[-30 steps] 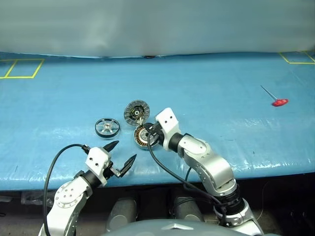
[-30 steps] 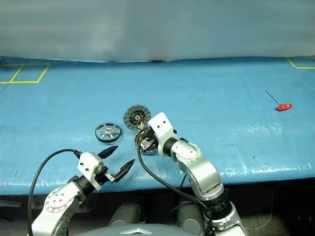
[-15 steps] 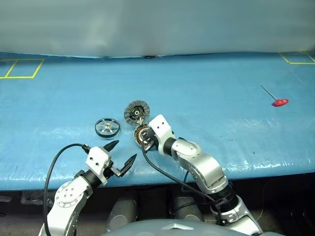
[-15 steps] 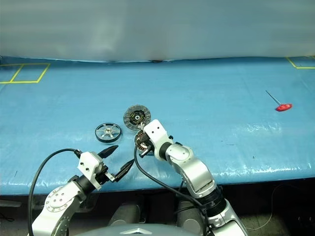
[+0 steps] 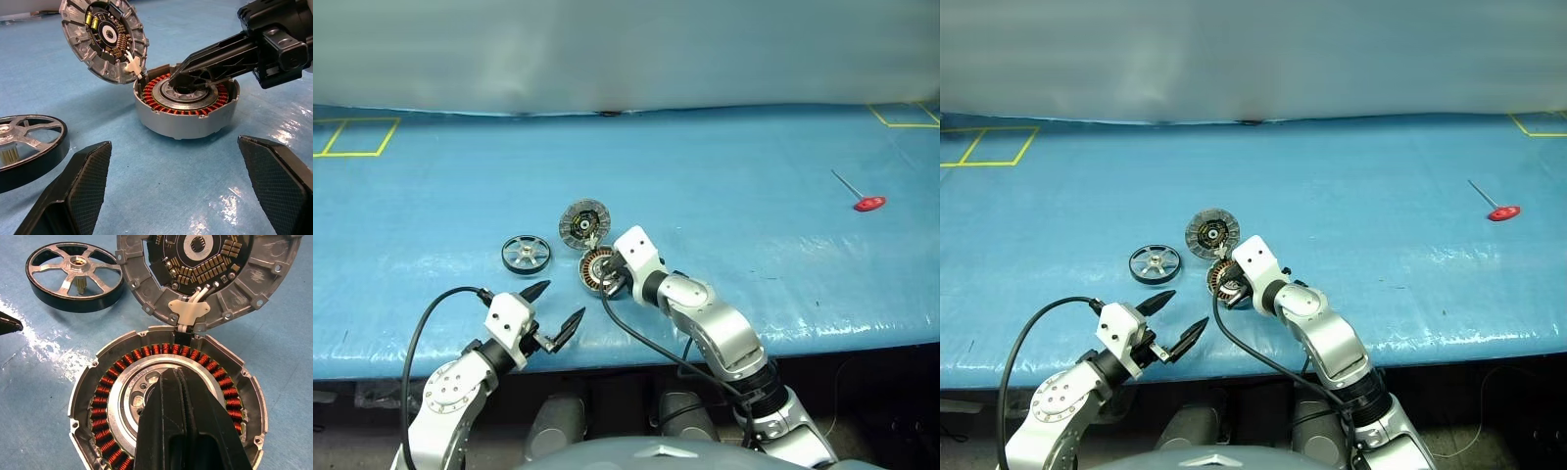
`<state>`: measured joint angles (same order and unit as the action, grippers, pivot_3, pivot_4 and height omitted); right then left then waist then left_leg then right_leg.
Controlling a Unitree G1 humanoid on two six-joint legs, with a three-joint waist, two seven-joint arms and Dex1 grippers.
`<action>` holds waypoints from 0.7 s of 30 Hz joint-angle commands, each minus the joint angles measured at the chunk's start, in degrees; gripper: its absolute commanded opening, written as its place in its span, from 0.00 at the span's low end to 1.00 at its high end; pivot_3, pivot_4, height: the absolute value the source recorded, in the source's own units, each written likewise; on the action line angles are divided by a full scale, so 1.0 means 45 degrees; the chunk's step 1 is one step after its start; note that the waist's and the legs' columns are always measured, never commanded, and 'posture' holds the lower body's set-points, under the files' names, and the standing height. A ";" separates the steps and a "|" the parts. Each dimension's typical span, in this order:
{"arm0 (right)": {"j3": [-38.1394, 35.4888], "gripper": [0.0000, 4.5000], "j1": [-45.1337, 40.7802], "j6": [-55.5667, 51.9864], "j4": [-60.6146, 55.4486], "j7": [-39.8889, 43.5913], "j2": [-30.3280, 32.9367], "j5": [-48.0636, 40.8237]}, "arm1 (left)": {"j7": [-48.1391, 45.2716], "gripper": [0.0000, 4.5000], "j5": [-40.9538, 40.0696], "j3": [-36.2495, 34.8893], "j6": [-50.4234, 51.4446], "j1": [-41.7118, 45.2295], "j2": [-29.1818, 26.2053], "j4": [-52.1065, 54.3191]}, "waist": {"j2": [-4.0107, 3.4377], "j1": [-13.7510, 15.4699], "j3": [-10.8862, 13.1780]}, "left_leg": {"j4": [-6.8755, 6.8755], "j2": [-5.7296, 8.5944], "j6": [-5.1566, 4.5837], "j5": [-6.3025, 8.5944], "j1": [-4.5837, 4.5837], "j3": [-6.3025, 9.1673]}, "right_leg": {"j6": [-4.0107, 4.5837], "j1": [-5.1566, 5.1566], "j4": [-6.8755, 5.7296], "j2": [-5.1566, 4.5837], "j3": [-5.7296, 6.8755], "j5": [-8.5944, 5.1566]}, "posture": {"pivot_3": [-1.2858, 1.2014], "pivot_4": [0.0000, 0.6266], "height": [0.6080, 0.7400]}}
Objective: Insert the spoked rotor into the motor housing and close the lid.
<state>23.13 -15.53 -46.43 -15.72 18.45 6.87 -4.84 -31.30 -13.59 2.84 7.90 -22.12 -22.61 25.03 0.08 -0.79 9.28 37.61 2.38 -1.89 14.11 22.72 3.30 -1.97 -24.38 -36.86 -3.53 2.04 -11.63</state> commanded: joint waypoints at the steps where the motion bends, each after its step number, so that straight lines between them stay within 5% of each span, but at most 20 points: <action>1: 0.0012 0.01 -0.0007 0.0158 -0.0021 -0.0019 0.0000 0.0087 | 0.0005 1.00 0.0022 -0.0023 -0.0271 -0.0016 0.0016 0.0207 | 0.0000 -0.0001 0.0000 | 0.0001 0.0000 0.0000 0.0000 0.0000 0.0000 | -0.0001 -0.0001 0.0000 0.0000 -0.0001 0.0001 | 0.52 0.24 1.00; 21: -0.0287 0.01 0.0251 -0.0418 -0.0735 0.0267 0.0613 -0.0159 | -0.0054 1.00 -0.0017 -0.0031 -0.0241 -0.0042 -0.0029 0.0241 | 0.0009 0.0021 -0.0006 | 0.0002 0.0001 -0.0001 0.0001 -0.0004 0.0001 | 0.0002 0.0002 0.0004 -0.0003 0.0002 -0.0002 | 0.52 0.24 1.00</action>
<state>22.14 -14.77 -47.20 -17.49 19.29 9.38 -5.06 -31.35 -13.60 2.84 7.90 -22.14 -22.64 25.03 0.12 -0.70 9.25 37.62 2.38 -1.90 14.11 22.70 3.30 -1.97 -24.37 -36.84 -3.55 2.05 -11.64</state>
